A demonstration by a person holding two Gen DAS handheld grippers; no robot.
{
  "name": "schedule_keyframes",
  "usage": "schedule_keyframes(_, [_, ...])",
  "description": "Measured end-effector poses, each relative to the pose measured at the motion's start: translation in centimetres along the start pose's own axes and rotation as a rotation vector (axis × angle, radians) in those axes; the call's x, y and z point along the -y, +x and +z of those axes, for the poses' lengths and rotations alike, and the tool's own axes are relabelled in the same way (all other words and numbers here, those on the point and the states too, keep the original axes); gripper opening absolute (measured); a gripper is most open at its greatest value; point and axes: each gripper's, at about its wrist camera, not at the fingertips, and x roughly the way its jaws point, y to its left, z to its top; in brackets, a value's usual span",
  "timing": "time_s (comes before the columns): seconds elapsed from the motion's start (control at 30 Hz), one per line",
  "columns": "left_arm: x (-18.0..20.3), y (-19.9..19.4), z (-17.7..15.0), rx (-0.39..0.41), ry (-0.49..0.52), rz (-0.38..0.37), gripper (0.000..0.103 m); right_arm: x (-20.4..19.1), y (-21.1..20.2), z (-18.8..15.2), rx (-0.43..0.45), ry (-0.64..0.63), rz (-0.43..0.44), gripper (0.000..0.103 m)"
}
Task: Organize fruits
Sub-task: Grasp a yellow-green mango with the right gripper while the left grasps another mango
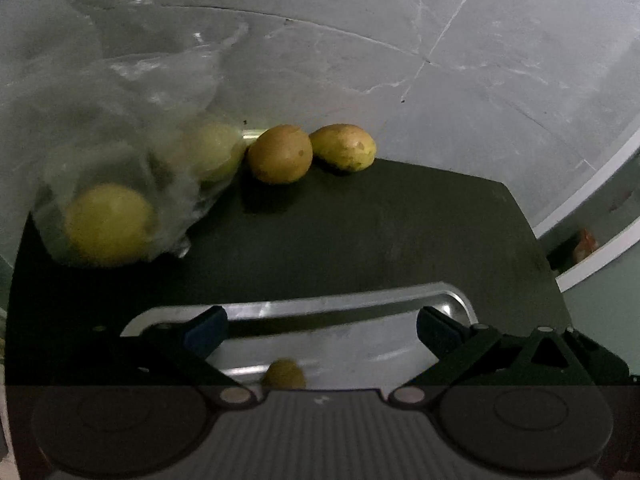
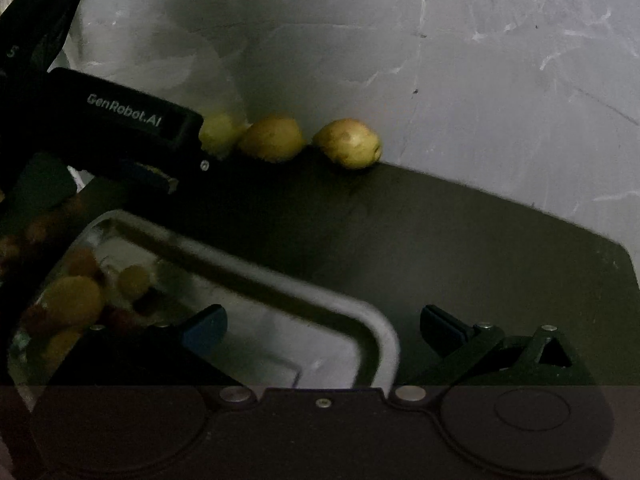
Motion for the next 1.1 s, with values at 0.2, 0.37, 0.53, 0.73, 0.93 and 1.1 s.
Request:
schedule_keyframes(0.2, [0.9,2.0,1.8,-0.005,-0.033,0.032,0.102,2.0,2.3,1.7,0.011,-0.027,-0.01,0.102])
schedule_keyframes(0.37, [1.2,3.6,3.2,-0.008,-0.063,0.055,0.102,3.1,4.3,3.4,0.032,-0.075,0.004,0.102])
schedule_keyframes(0.53, [0.9,5.2,4.5,0.02,-0.175,0.063,0.102,3.7,6.2,5.5,0.068,-0.112,0.038,0.102])
schedule_keyframes(0.73, [0.6,7.0,6.3,0.095,-0.392,0.079,0.102,3.3,8.4,7.7,0.121,-0.167,0.067,0.102])
schedule_keyframes(0.93, [0.1,8.9,7.4,0.15,-0.557,0.129,0.102,3.1,10.5,9.1,0.117,-0.174,0.109,0.097])
schedule_keyframes(1.1, [-0.5,10.0,7.9,0.167,-0.625,0.197,0.102,3.6,11.5,10.1,0.123,-0.123,0.141,0.091])
